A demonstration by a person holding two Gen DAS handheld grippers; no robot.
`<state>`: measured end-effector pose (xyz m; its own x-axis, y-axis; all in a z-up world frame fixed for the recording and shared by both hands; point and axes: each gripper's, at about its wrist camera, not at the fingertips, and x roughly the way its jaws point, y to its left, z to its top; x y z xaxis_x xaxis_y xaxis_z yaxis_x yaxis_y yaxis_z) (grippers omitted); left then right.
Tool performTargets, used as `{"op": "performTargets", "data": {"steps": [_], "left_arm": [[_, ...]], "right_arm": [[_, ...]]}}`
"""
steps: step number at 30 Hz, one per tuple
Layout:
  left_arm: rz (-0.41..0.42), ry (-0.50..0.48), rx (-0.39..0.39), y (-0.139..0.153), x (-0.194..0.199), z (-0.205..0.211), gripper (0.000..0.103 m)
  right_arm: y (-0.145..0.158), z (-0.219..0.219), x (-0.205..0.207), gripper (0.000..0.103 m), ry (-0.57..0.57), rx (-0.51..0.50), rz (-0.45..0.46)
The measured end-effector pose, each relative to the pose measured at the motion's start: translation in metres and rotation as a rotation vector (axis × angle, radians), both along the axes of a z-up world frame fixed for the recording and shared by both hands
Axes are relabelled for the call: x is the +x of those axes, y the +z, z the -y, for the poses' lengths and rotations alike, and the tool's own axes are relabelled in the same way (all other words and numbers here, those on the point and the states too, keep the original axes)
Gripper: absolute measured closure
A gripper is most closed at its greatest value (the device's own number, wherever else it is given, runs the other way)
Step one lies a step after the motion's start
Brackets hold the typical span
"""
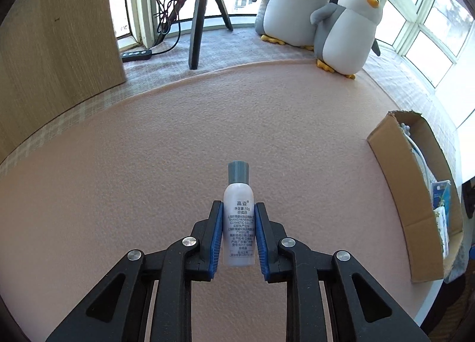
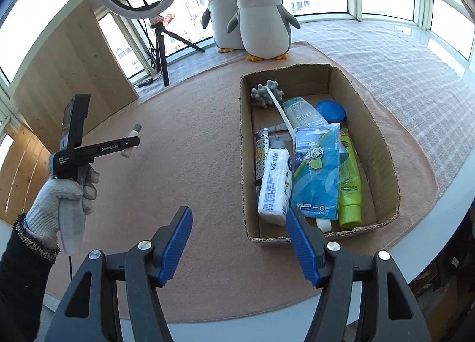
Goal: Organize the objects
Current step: 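Carry the white bottle with the left tool into the box and release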
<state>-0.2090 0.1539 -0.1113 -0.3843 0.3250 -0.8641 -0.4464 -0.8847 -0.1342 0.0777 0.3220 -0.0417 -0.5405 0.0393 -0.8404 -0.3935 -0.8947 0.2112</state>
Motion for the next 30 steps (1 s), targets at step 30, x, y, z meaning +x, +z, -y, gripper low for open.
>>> {"op": "performTargets", "data": {"steps": [30], "left_arm": [[-0.003, -0.379, 0.123, 0.044, 0.092, -0.226, 0.081]], "right_arm": [[-0.021, -0.051, 0.029, 0.037, -0.115, 0.030, 0.051]]}}
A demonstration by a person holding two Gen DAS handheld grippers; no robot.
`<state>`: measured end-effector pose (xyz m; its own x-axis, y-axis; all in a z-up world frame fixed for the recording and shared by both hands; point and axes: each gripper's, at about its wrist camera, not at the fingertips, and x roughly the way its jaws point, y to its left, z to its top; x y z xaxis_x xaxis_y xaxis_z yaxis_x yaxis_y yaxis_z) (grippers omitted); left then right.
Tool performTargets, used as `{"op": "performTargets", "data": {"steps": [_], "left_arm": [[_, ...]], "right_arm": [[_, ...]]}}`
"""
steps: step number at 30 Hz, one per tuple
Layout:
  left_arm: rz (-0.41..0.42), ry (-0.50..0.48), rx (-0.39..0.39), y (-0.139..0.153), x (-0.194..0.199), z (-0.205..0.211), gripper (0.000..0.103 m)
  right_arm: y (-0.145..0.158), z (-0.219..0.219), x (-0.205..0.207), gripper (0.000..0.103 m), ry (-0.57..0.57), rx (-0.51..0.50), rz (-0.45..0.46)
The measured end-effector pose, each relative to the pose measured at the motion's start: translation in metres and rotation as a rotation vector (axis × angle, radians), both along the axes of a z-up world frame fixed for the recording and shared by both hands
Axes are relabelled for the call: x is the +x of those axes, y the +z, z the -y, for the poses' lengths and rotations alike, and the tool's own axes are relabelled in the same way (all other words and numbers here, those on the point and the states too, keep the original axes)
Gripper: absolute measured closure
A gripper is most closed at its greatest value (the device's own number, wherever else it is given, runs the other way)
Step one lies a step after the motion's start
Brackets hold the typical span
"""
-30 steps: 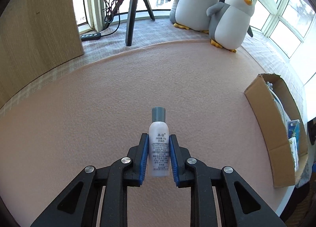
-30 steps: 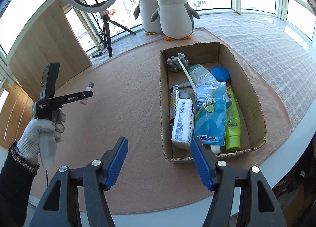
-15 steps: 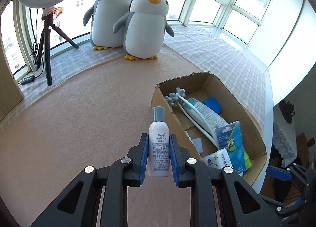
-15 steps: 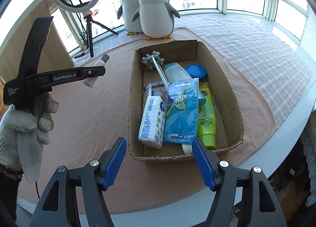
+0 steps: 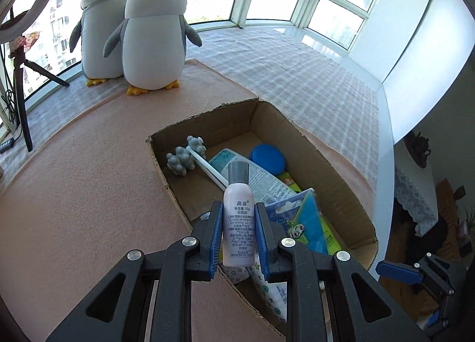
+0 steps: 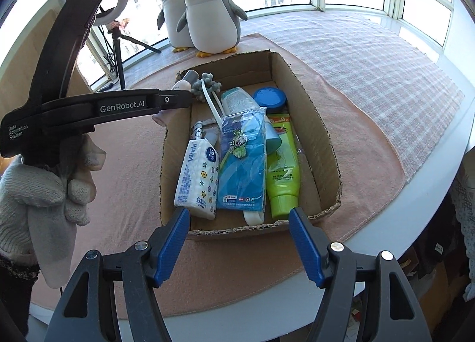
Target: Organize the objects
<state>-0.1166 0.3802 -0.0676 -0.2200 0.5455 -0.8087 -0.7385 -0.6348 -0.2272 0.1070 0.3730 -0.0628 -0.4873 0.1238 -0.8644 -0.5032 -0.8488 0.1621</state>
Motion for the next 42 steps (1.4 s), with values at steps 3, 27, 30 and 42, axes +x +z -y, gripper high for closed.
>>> {"op": "performTargets", "data": {"steps": [3, 27, 30, 42], "left_arm": [[-0.005, -0.008, -0.006, -0.002, 0.001, -0.006, 0.081], [-0.011, 0.086, -0.002, 0.007, -0.006, 0.016, 0.044], [-0.015, 0.107, -0.007, 0.008, -0.008, 0.031, 0.044], [-0.034, 0.282, -0.015, 0.017, -0.010, 0.143, 0.035]], "right_arm": [[-0.001, -0.003, 0.002, 0.037, -0.003, 0.000, 0.001], [-0.002, 0.007, -0.011, 0.037, 0.031, 0.005, 0.015], [-0.001, 0.014, -0.016, 0.037, 0.048, 0.008, 0.016], [0.010, 0.065, -0.051, 0.036, 0.169, 0.041, 0.005]]}}
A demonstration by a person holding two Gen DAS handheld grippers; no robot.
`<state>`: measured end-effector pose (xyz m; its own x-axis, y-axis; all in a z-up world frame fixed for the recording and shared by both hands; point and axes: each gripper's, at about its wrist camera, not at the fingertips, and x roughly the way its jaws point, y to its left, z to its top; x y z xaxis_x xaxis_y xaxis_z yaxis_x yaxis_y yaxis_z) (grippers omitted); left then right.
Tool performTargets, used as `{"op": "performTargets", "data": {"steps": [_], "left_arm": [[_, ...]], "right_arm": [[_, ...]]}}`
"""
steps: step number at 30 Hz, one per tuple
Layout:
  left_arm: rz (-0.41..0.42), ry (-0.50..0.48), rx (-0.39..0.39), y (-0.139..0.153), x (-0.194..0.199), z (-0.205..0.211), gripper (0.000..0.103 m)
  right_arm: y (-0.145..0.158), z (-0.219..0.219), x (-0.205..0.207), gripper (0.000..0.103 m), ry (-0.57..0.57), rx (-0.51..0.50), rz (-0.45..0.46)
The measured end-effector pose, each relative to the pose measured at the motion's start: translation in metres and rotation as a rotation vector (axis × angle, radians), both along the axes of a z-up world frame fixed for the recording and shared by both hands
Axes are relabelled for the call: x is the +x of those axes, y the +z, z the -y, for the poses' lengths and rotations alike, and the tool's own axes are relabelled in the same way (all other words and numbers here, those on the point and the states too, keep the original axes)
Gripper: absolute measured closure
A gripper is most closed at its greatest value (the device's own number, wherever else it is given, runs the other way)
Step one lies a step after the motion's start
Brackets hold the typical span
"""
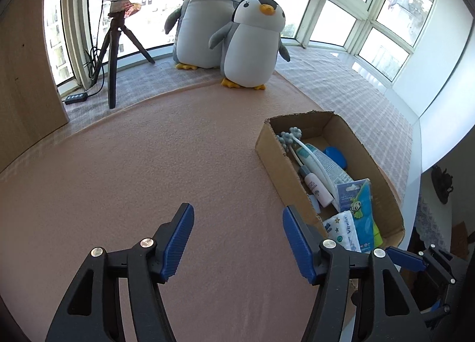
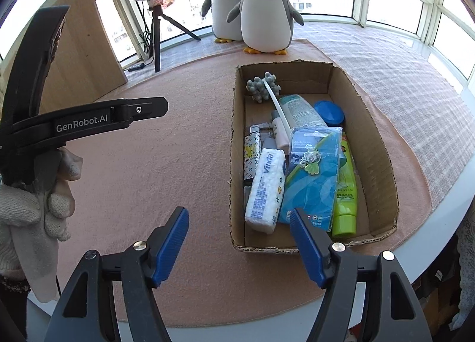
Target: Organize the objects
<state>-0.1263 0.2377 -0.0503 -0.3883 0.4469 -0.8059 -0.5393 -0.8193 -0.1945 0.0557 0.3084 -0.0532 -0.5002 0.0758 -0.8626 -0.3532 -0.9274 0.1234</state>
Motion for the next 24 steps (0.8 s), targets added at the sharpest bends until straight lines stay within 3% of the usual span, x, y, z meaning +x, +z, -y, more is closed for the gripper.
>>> {"op": "performTargets", "data": {"steps": [6, 12, 24], "left_arm": [[-0.020, 0.109, -0.010, 0.007, 0.009, 0.068, 0.033], [-0.050, 0.229, -0.048, 0.014, 0.030, 0.131, 0.023], [-0.030, 0.494, -0.056, 0.012, 0.088, 0.238, 0.015]], "right_arm": [[0.009, 0.033, -0.027, 0.033, 0.083, 0.033, -0.022], [0.015, 0.072, -0.049, 0.032, 0.173, 0.059, -0.052], [0.020, 0.141, -0.071, 0.031, 0.324, 0.092, -0.083]]}}
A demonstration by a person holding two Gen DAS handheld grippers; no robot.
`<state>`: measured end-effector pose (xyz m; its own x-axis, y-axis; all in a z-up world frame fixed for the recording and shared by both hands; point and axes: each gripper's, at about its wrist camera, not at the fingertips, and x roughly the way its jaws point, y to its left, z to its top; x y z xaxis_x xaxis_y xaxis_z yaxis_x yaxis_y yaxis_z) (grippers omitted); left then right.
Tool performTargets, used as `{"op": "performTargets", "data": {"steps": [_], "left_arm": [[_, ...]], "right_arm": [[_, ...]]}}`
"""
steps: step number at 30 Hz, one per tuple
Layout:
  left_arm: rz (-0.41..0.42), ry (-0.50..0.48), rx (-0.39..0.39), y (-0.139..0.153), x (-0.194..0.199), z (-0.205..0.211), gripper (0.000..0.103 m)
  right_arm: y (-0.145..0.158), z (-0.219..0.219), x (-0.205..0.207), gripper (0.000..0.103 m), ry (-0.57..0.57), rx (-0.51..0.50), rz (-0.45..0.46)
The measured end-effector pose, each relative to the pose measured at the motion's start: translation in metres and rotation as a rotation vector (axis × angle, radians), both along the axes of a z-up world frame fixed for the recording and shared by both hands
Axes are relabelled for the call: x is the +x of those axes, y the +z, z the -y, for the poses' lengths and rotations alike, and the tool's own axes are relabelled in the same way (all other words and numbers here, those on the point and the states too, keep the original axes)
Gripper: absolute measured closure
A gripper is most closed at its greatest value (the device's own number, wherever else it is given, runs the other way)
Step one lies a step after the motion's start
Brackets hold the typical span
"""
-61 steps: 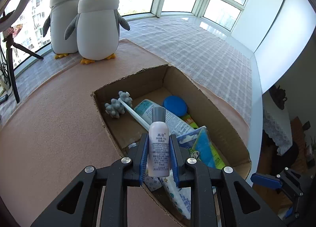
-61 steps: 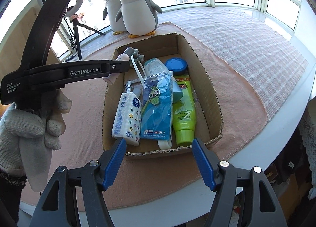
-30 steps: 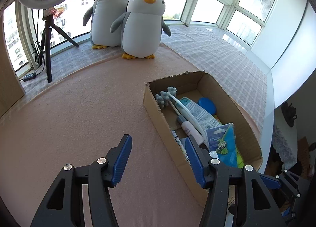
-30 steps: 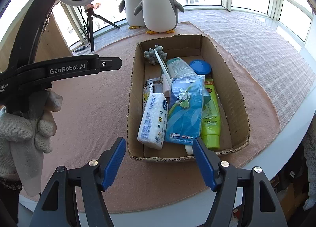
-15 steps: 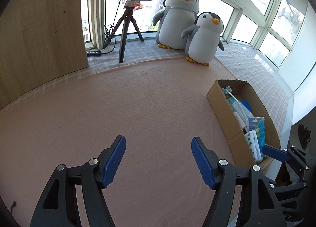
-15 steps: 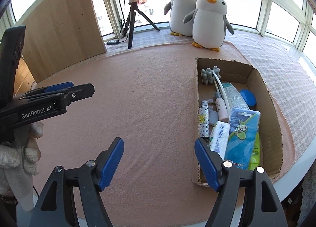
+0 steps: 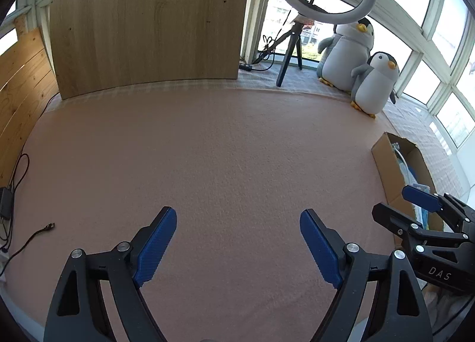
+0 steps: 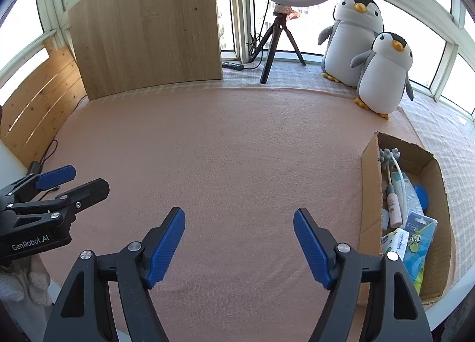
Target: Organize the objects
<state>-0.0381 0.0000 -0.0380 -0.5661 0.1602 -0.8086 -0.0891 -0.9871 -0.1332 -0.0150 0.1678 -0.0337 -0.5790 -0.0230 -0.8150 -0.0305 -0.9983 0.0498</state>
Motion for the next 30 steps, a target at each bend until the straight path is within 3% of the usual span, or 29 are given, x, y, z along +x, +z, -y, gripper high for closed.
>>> {"op": "performTargets", "data": {"steps": [10, 30], "left_arm": [[0.000, 0.107, -0.044, -0.004, 0.033, 0.039, 0.015], [-0.010, 0.110, -0.064, 0.000, 0.040, 0.040, 0.015]], "right_arm": [[-0.001, 0.034, 0.003, 0.030, 0.053, 0.011, -0.020], [-0.003, 0.032, 0.013, 0.029, 0.024, 0.007, -0.026]]}}
